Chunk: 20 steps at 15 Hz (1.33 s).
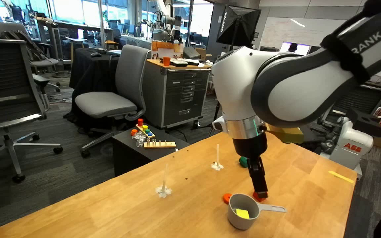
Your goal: Put the three blocks in the gray cup
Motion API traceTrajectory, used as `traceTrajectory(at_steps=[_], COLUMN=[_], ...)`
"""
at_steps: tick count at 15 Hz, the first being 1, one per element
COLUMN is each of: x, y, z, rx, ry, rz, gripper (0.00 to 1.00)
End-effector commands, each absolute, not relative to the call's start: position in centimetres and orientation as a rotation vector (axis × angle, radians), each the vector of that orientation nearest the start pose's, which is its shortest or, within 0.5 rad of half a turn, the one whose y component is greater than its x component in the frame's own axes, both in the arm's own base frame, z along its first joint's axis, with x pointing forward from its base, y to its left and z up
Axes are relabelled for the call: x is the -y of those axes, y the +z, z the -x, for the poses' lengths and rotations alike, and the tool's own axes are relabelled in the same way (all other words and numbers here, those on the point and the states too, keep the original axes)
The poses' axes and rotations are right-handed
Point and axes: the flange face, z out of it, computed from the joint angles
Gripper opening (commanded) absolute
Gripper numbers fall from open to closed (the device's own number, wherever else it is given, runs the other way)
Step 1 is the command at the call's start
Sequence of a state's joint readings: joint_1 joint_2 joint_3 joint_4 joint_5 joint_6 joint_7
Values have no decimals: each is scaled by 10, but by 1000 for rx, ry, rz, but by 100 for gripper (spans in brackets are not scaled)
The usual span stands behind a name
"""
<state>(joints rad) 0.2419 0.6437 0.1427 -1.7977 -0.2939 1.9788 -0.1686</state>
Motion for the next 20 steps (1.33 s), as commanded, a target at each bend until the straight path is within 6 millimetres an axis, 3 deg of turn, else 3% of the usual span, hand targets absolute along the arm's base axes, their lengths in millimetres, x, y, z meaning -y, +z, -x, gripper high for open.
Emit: traceTrajectory(at_steps=[1, 2, 6, 9, 11, 18, 19, 20], x=[-169, -158, -95, -60, -45, -37, -35, -35], y=[214, 221, 262, 266, 257, 206, 207, 202], z=[-611, -638, -709, -740, -753, -772, -760, -762], rx=[948, 892, 613, 366, 195, -357, -219, -266], ry=[488, 424, 205, 115, 113, 198, 188, 194], rz=[3151, 3171, 3268, 3305, 3283, 3174, 3210, 3200], gripper=[100, 100, 100, 100, 100, 100, 100, 100])
